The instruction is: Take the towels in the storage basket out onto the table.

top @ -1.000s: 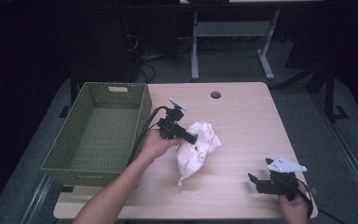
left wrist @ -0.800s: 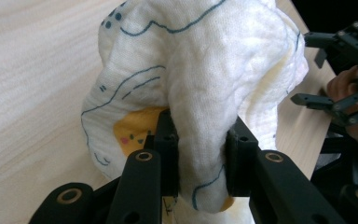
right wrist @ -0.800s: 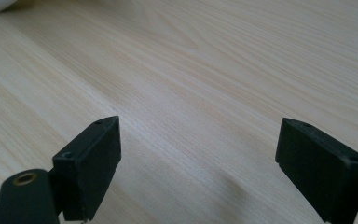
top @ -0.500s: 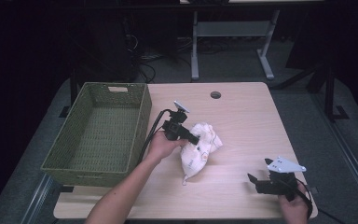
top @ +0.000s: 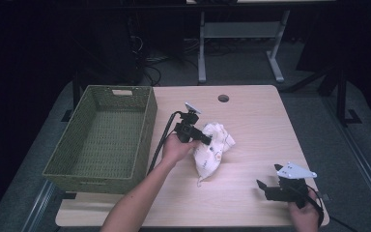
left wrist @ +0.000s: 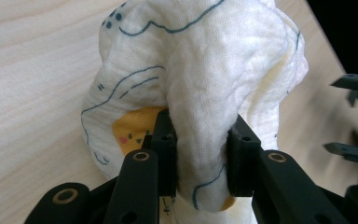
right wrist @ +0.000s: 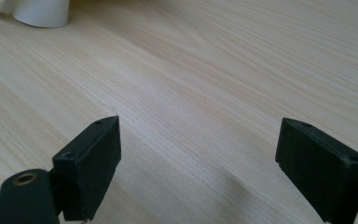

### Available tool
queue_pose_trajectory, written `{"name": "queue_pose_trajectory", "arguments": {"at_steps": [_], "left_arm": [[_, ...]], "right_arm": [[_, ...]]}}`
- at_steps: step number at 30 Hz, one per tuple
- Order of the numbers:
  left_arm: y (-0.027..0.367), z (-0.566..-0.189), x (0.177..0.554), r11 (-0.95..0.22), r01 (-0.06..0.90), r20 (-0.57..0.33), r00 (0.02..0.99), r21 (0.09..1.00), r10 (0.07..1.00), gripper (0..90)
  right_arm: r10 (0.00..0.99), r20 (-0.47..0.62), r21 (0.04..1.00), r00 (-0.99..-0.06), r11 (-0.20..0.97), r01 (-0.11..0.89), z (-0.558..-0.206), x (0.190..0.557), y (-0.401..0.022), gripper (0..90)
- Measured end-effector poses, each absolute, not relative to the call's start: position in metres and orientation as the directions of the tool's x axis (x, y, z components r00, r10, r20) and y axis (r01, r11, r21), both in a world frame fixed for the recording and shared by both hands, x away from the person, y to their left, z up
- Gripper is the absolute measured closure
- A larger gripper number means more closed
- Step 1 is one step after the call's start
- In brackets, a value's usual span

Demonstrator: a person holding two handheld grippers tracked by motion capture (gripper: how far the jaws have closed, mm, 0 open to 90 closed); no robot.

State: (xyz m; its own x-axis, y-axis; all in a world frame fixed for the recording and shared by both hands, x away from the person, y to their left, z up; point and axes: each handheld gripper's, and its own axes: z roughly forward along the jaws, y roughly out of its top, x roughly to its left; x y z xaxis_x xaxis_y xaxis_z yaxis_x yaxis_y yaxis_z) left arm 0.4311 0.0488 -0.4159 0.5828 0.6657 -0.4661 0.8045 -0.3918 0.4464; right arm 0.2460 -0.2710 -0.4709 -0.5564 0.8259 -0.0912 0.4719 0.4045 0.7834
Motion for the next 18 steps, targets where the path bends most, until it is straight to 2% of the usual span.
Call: {"name": "queue_pose_trajectory", "arguments": {"at_steps": [12,16,17,18], "left_arm": [[0.036,-0.428,0.429,-0.409,0.789,-0.414,0.597,0.460,0.687,63.3],[0.036,-0.431,0.427,-0.393,0.786,-0.426,0.598,0.477,0.679,60.6],[0.036,-0.432,0.426,-0.386,0.789,-0.434,0.594,0.477,0.678,56.4],[0.037,-0.432,0.426,-0.385,0.792,-0.449,0.594,0.474,0.668,56.1]], "right_arm": [[0.826,-0.091,0.782,-0.557,0.405,0.473,-0.472,0.246,-0.271,13.7],[0.825,-0.091,0.781,-0.557,0.407,0.475,-0.472,0.247,-0.271,13.7],[0.825,-0.092,0.780,-0.557,0.408,0.474,-0.473,0.247,-0.271,13.7],[0.825,-0.092,0.780,-0.558,0.408,0.474,-0.473,0.247,-0.271,13.7]]}}
